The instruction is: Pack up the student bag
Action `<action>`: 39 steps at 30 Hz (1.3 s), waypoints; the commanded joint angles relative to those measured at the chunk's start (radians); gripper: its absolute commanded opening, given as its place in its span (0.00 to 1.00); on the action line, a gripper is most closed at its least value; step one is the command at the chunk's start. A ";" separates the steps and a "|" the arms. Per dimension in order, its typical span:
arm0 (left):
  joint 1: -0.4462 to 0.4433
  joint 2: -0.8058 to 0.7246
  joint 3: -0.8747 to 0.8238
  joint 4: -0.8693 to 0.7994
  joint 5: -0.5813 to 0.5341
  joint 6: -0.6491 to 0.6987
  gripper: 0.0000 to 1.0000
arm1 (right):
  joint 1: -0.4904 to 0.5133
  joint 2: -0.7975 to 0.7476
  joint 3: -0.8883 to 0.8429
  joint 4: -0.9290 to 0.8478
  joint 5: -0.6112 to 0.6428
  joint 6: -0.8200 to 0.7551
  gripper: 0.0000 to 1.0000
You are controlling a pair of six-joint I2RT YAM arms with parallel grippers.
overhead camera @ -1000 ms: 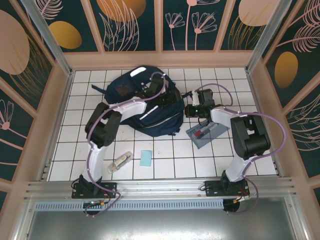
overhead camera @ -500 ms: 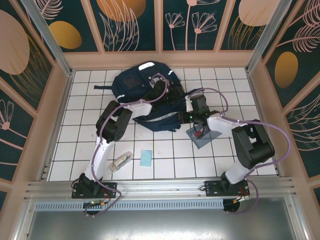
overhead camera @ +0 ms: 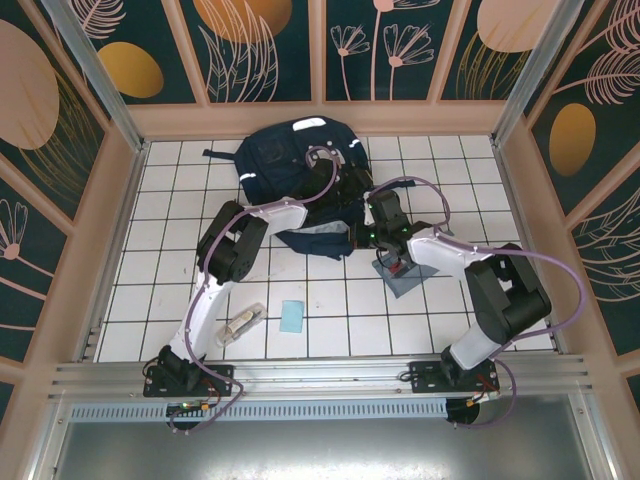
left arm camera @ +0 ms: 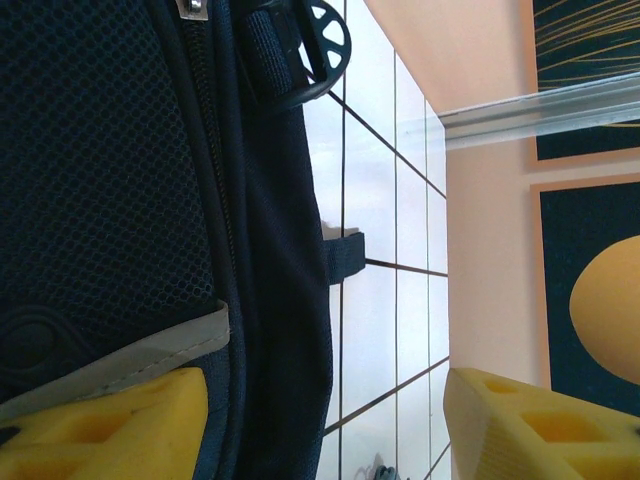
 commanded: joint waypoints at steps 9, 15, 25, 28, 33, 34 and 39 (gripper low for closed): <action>0.133 -0.046 -0.169 -0.132 -0.211 0.106 0.65 | -0.155 -0.114 -0.133 -0.063 -0.181 -0.012 0.00; 0.195 -0.133 -0.215 -0.179 -0.289 0.144 0.66 | -0.281 -0.054 -0.060 -0.060 -0.154 -0.104 0.00; 0.198 -0.290 -0.415 -0.139 -0.300 0.137 0.66 | -0.353 0.232 0.234 -0.079 -0.106 -0.243 0.00; 0.199 -0.355 -0.550 -0.102 -0.317 0.118 0.67 | -0.326 0.303 0.313 -0.069 -0.081 -0.265 0.00; 0.198 -0.488 -0.821 -0.018 -0.297 0.060 0.67 | -0.266 0.445 0.471 -0.075 -0.052 -0.295 0.00; 0.197 -0.521 -0.857 -0.002 -0.288 0.050 0.67 | -0.258 0.476 0.510 -0.086 -0.045 -0.301 0.00; 0.197 -0.589 -0.788 -0.062 -0.198 0.131 0.67 | -0.230 0.534 0.623 -0.108 -0.040 -0.341 0.00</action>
